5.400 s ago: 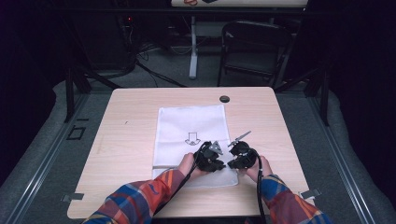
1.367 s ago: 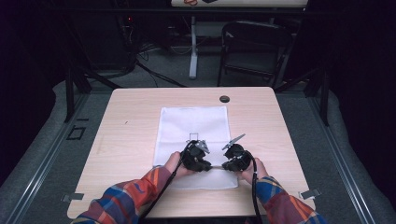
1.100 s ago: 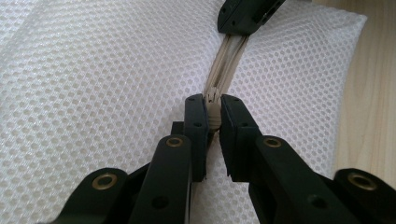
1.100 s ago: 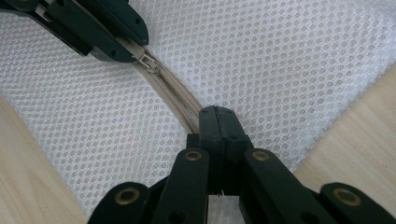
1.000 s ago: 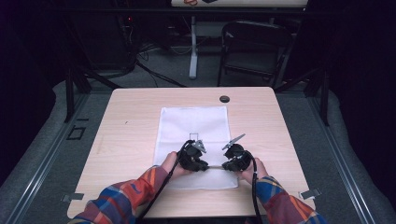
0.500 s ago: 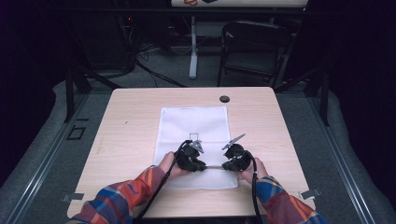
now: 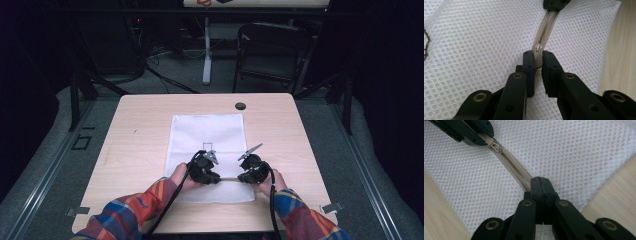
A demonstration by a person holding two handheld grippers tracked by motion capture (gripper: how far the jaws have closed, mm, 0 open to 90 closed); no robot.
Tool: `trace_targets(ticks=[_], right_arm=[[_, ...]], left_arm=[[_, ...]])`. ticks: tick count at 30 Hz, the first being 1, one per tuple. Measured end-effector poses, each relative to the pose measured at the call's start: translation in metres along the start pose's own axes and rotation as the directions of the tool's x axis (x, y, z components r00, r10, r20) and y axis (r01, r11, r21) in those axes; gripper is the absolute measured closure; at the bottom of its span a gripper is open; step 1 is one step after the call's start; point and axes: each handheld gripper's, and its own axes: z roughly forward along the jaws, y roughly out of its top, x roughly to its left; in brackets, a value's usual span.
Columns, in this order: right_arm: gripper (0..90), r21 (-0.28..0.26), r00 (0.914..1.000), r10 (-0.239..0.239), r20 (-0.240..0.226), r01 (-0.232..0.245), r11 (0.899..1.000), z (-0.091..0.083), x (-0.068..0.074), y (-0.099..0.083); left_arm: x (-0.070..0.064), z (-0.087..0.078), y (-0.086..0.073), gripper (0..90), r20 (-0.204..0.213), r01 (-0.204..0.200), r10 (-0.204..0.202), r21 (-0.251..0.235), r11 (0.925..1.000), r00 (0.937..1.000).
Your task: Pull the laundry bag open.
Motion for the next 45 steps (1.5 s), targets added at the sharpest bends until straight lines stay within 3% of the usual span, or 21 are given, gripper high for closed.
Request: trace_targets(ticks=[16, 22, 45], right_arm=[[90.0, 0.000, 1.0000, 0.001, 0.003, -0.001, 1.000, 0.000, 0.001, 0.001], [90.0, 0.012, 0.9999, -0.007, 0.009, 0.007, 1.000, -0.001, 0.000, 0.000], [90.0, -0.013, 0.9999, 0.013, -0.002, -0.013, 1.000, 0.000, 0.000, -0.001]], left_arm=[[-0.003, 0.011, 0.006, 80.6, -0.012, -0.010, 0.010, -0.012, 0.9999, 0.9999], [-0.009, 0.011, 0.009, 82.0, -0.048, -0.019, 0.020, 0.007, 0.9998, 0.9986], [-0.006, 0.005, 0.004, 82.3, -0.035, -0.014, 0.015, 0.015, 0.9998, 0.9993]])
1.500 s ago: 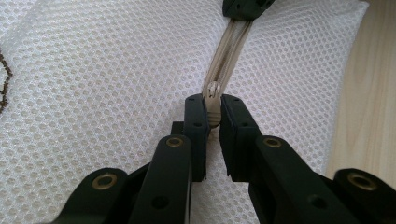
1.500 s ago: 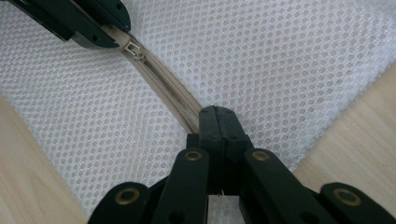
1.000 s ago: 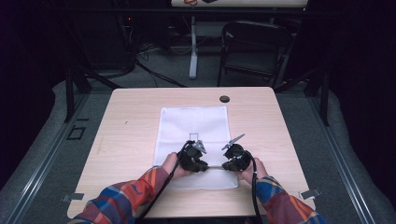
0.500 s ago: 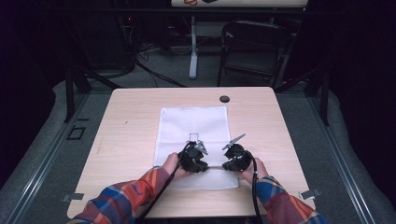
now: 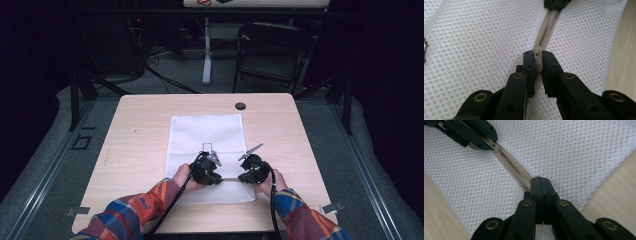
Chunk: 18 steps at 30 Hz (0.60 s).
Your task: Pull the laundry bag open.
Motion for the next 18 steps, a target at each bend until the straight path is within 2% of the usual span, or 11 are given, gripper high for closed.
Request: trace_targets(ticks=[7, 12, 16, 18], right_arm=[[90.0, 0.003, 1.0000, -0.002, -0.005, 0.002, 1.000, -0.001, -0.001, 0.000], [90.0, 0.015, 1.0000, -0.010, 0.000, 0.010, 1.000, -0.001, -0.001, 0.001], [90.0, 0.004, 1.0000, -0.002, 0.000, 0.002, 1.000, 0.000, 0.000, 0.000], [90.0, 0.022, 0.9999, -0.017, 0.004, 0.017, 1.000, -0.001, -0.001, 0.001]], left_arm=[[0.007, -0.007, -0.008, 82.3, -0.006, 0.030, -0.030, 0.004, 0.9995, 0.9995], [0.009, -0.011, -0.014, 82.1, 0.004, 0.036, -0.036, 0.003, 0.9994, 0.9994], [0.009, -0.014, -0.017, 82.1, 0.006, 0.037, -0.037, 0.009, 0.9993, 0.9993], [0.009, -0.014, -0.018, 82.1, 0.003, 0.042, -0.042, 0.009, 0.9991, 0.9991]])
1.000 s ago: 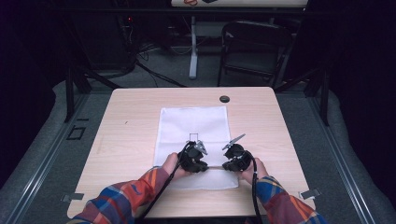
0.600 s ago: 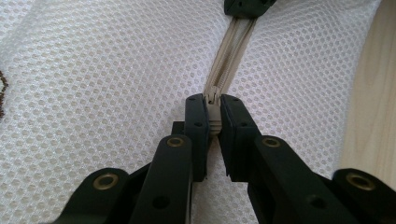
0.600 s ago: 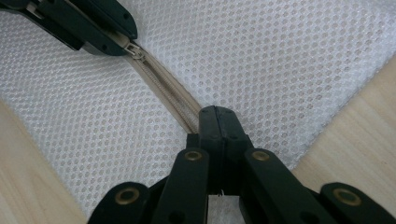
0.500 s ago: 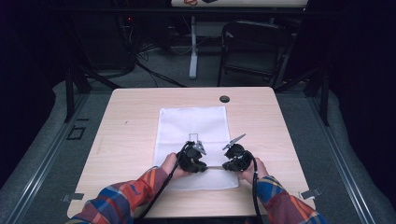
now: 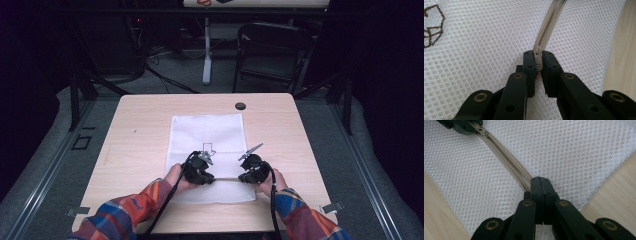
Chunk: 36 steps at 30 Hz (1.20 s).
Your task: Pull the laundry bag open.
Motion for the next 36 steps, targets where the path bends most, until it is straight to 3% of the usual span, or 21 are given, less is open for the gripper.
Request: trace_targets(ticks=[36], right_arm=[[90.0, -0.001, 1.0000, 0.001, -0.004, -0.001, 1.000, 0.000, 0.000, 0.000]], left_arm=[[0.010, -0.021, -0.024, 82.0, -0.020, 0.041, -0.041, 0.020, 0.9989, 0.9990]])
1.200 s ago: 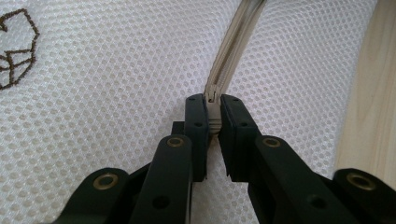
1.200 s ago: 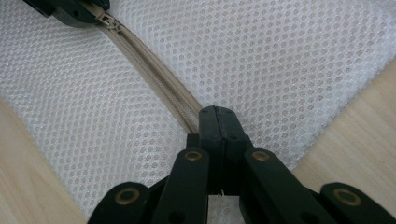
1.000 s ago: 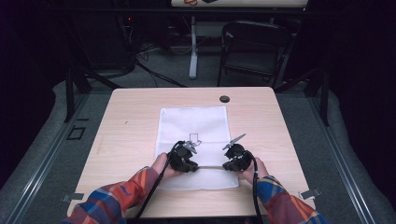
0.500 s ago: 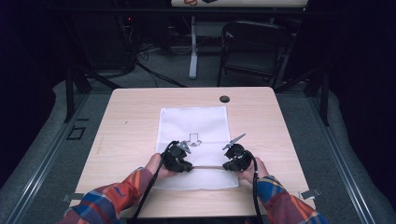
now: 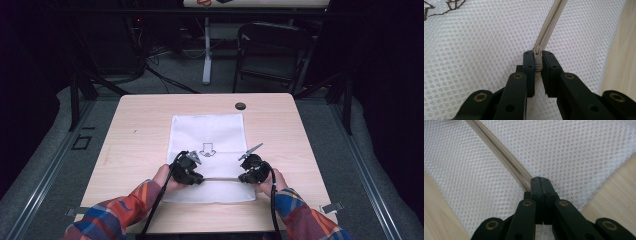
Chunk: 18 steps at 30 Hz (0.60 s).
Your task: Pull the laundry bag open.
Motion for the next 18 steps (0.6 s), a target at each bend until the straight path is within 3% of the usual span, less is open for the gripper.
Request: trace_targets(ticks=[18], right_arm=[[90.0, -0.006, 1.0000, 0.006, 0.000, -0.006, 1.000, 0.000, 0.000, 0.000]], left_arm=[[0.007, -0.013, -0.017, 82.0, -0.018, 0.044, -0.043, 0.003, 0.9990, 0.9989]])
